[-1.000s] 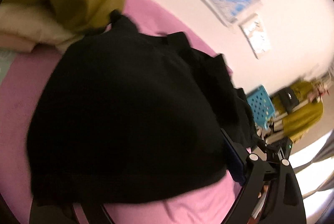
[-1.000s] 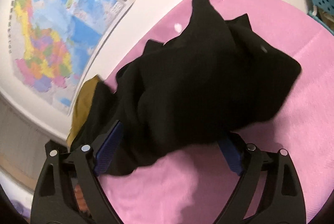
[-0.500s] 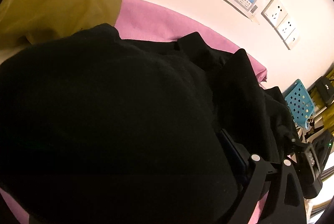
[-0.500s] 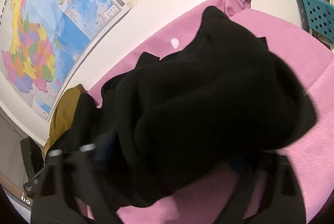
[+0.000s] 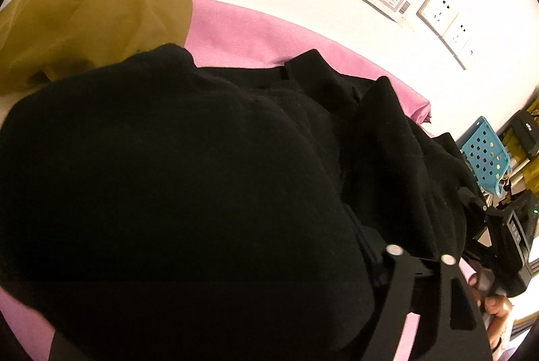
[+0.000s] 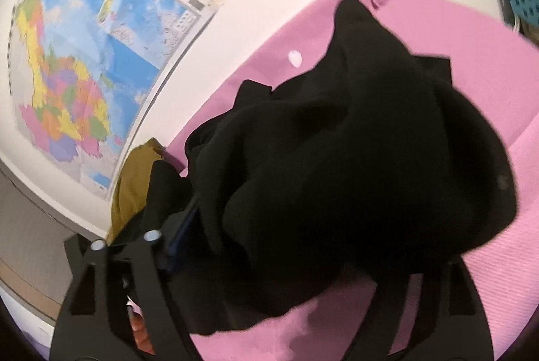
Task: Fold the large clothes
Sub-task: 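Press the folded black jacket flat with both tools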
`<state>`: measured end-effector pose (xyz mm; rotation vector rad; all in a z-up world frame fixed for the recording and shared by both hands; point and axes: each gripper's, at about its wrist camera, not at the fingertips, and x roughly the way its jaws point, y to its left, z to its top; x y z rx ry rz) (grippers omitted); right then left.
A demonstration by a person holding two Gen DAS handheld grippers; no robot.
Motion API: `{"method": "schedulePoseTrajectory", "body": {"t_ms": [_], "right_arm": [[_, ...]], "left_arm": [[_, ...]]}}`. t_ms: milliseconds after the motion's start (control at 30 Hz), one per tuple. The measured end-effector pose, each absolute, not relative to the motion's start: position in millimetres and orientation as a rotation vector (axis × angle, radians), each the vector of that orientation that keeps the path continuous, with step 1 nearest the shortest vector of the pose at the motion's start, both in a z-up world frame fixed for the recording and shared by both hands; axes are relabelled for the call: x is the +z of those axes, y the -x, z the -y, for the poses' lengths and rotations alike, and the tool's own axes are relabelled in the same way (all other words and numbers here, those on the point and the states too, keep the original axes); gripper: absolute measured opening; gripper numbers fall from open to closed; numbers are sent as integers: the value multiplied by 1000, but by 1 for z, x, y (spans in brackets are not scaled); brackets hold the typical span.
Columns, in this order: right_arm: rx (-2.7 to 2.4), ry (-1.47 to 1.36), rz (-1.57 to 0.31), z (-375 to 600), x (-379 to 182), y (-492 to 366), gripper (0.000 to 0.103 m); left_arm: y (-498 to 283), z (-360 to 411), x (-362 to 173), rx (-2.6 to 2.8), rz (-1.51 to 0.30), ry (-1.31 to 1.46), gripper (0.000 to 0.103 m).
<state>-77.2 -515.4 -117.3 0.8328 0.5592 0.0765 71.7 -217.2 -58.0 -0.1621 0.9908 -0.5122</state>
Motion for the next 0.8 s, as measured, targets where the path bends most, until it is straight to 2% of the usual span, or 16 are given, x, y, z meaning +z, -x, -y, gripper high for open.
{"method": "schedulePoseTrajectory", "body": {"t_ms": [67,133,200,233,367,400,467,533,667,767,800], "right_arm": [[65,-790,-573,509,-115,73,78],[51,-774,-582,506,-115,70,66],[72,-779,-586,508,-116,68,46],[81,-784,-587,510,-114,68,42],[111,-731,-550,506,-93,77,32],[128,-720,-514,505,-82,83,32],[150,-700,-484,502,-73,89,33],[148,-706,-537,503,-78,84,40],[129,-763,-622,511,-99,75,49],[131,-794,-613,514,-108,75,55],[127,-796,-613,514,-108,75,57]], "left_arm": [[-73,216,-60,-518,-989,171,83],[-73,217,-61,-521,-985,174,85],[-72,217,-60,-515,-982,176,83],[-72,217,-60,-513,-983,172,82],[-72,212,-54,-526,-997,180,63],[-73,210,-52,-532,-1003,194,59],[-73,206,-47,-550,-1006,210,58],[-74,206,-47,-549,-1015,204,59],[-78,206,-54,-533,-1029,204,68],[-77,208,-54,-528,-1022,189,71],[-77,209,-55,-529,-1028,180,77]]}}
